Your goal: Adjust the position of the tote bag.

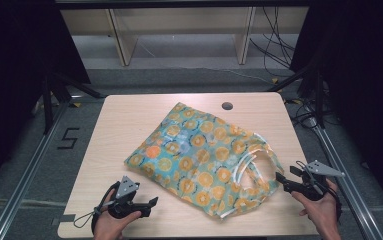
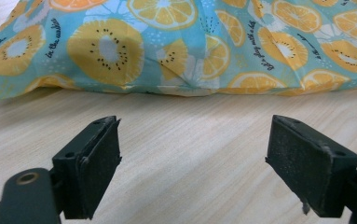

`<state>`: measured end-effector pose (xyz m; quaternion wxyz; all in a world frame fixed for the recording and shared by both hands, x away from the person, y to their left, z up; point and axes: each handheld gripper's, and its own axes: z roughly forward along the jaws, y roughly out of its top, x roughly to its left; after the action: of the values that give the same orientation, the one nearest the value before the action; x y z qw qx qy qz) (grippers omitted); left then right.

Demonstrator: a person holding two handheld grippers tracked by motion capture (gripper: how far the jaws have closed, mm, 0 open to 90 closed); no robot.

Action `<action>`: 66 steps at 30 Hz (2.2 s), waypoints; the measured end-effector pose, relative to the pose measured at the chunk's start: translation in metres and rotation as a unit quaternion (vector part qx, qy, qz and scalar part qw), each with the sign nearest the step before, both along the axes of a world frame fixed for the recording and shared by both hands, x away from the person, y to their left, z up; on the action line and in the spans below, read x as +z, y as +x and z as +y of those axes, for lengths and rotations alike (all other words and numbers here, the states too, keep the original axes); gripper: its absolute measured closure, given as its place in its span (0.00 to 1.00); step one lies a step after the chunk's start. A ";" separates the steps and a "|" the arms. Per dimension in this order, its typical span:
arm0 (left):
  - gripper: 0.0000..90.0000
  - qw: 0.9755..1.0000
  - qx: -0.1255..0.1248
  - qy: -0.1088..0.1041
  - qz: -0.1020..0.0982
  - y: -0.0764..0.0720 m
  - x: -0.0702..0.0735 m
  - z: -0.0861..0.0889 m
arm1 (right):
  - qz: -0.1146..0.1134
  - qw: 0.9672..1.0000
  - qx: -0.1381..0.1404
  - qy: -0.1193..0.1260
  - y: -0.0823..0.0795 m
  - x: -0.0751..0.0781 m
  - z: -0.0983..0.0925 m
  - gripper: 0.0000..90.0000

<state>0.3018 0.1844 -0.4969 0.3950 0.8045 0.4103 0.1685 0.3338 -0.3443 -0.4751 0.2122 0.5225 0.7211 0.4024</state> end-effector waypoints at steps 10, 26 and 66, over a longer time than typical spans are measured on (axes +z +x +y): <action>0.19 1.000 0.001 0.002 -0.001 0.001 0.000 -0.001 | -0.008 1.000 0.011 -0.010 0.004 -0.001 -0.006 0.39; 0.20 1.000 0.008 0.003 0.001 0.003 0.000 -0.002 | -0.004 0.999 0.037 -0.015 0.020 0.000 0.008 0.37; 0.87 0.999 -0.027 0.033 -0.007 0.066 -0.011 -0.038 | 0.019 0.980 0.170 -0.098 0.042 0.007 0.058 1.00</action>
<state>0.3677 0.1463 -0.5077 0.3753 0.8268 0.3797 0.1772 0.3756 -0.2859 -0.4684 0.1774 0.3765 0.8392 0.3500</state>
